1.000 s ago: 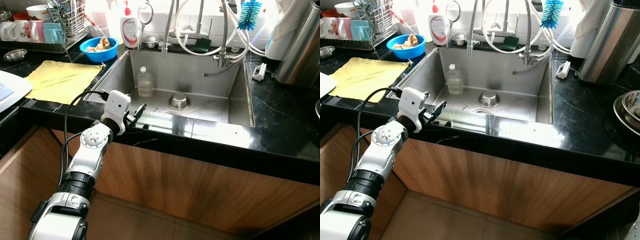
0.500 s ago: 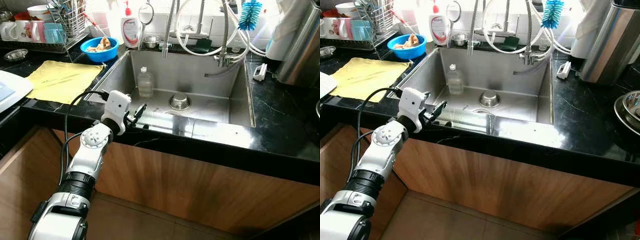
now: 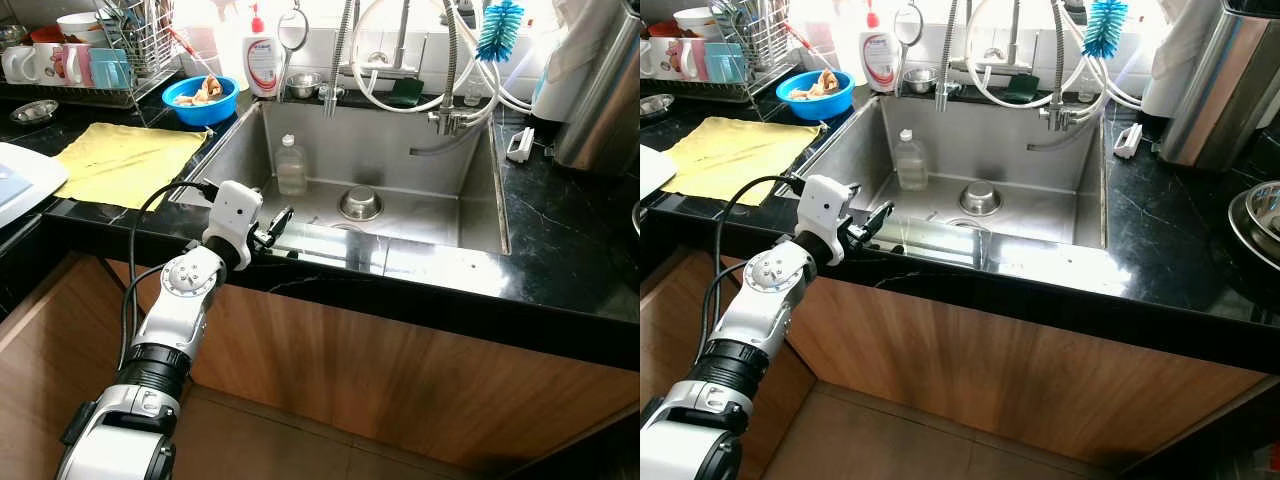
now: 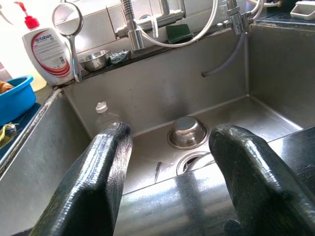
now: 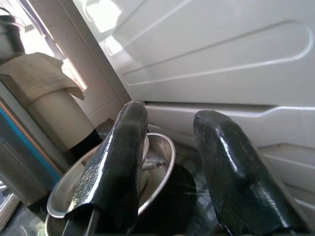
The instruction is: Kitchen organization
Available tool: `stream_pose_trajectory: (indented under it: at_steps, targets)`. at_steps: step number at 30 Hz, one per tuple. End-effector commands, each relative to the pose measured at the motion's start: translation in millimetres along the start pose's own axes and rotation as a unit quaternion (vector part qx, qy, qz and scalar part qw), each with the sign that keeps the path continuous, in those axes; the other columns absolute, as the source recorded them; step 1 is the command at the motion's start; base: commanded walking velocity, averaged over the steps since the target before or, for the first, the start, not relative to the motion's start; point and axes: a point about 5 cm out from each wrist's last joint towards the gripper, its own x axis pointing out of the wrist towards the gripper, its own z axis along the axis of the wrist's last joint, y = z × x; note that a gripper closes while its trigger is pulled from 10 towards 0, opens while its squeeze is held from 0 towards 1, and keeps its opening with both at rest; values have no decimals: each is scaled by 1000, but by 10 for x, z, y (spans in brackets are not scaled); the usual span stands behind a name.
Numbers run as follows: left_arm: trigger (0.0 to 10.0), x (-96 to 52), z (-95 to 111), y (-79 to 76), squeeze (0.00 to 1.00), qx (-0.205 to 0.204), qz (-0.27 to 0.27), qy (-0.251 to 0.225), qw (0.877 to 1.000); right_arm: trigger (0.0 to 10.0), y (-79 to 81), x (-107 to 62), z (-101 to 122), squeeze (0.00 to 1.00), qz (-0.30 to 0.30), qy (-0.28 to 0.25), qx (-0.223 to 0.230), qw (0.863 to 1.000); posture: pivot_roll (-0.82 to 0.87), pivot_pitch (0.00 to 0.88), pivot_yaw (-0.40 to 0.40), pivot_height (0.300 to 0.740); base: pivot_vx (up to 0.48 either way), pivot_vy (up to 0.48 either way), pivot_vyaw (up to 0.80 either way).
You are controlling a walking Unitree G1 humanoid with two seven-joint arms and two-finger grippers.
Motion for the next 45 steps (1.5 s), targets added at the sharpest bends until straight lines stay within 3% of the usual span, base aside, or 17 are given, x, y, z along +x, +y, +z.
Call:
stream_pose_trajectory:
  at_steps: [1,10,21,44,45]
  targets:
    - [10000,2,-6,-8,0,9,-7,4,1000,10000,-9,12,16,0,-3,-2,0,1000,-23,0,32,740,0,0,0]
    - [10000,13,3,-9,0,14,-8,3,1000,10000,26,86,-76,0,0,26,-24,999,-17,0,30,740,0,0,0]
    - [10000,33,18,-4,0,16,-7,3,1000,10000,170,212,-103,0,9,23,-14,1000,-13,17,36,740,0,0,0]
    - [10000,46,30,-6,0,21,-6,2,1000,10000,70,230,-229,0,-38,59,-54,996,-12,31,37,740,0,0,0]
    - [10000,46,30,-6,0,21,-6,2,1000,6667,66,230,-231,0,-39,60,-55,996,-12,31,37,740,0,0,0]
